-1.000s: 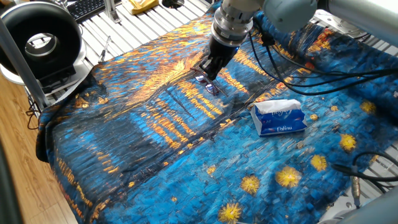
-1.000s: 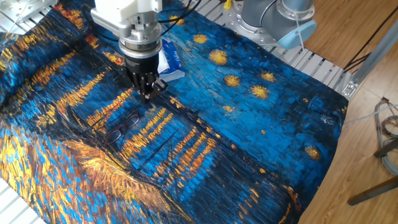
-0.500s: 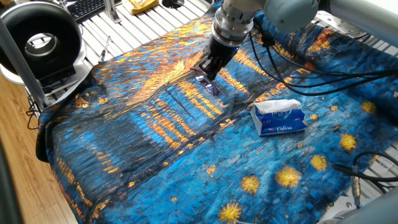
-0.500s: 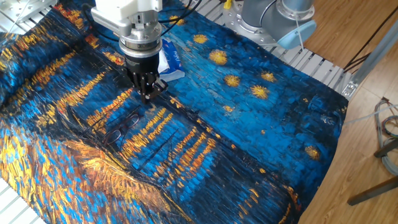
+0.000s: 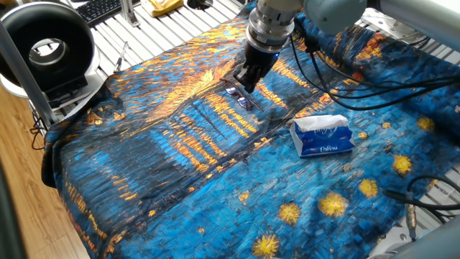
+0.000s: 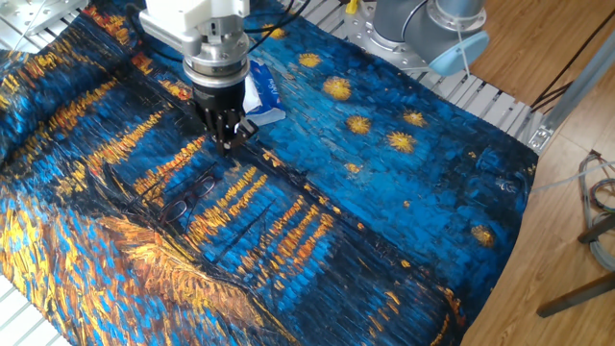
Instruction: Unfold the leg of the glasses (with one hand)
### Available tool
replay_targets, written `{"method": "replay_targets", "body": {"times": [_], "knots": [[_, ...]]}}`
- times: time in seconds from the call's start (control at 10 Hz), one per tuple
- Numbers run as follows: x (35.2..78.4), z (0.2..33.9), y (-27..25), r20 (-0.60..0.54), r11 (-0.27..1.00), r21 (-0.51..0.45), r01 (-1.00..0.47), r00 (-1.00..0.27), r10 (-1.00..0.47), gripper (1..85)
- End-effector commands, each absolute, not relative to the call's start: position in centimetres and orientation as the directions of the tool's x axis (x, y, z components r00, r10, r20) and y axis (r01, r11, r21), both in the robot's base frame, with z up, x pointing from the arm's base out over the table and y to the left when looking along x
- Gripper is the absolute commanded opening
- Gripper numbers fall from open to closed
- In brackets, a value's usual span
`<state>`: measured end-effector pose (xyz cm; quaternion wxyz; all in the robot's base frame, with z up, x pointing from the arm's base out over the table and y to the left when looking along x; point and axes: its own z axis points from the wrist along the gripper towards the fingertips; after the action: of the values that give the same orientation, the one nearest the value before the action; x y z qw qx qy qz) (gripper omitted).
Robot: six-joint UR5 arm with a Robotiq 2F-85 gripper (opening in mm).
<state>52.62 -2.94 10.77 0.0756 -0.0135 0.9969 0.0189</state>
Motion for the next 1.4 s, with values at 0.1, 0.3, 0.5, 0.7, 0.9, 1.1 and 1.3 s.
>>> {"method": "replay_targets", "body": {"times": [0.1, 0.3, 0.5, 0.7, 0.9, 1.1, 1.3], "knots": [[50.8, 10.7, -4.0, -0.079, 0.998, 0.009, 0.06, -0.995, 0.06, 1.0], [50.6, 10.7, -4.0, -0.072, 0.998, 0.006, 0.069, -0.995, 0.069, 1.0], [51.8, 10.8, -3.9, -0.119, 0.999, 0.01, 0.038, -0.992, 0.039, 1.0], [51.5, 10.8, -5.4, -0.105, 0.999, -0.053, -0.008, -0.994, -0.013, 1.0], [52.6, 9.3, -6.2, -0.064, 0.998, -0.054, -0.021, -0.998, -0.025, 1.0], [54.7, 7.8, -7.8, -0.056, 0.997, -0.069, -0.04, -0.997, -0.043, 1.0], [56.2, 6.1, -8.8, -0.035, 0.996, -0.06, -0.072, -0.997, -0.074, 1.0]]}}
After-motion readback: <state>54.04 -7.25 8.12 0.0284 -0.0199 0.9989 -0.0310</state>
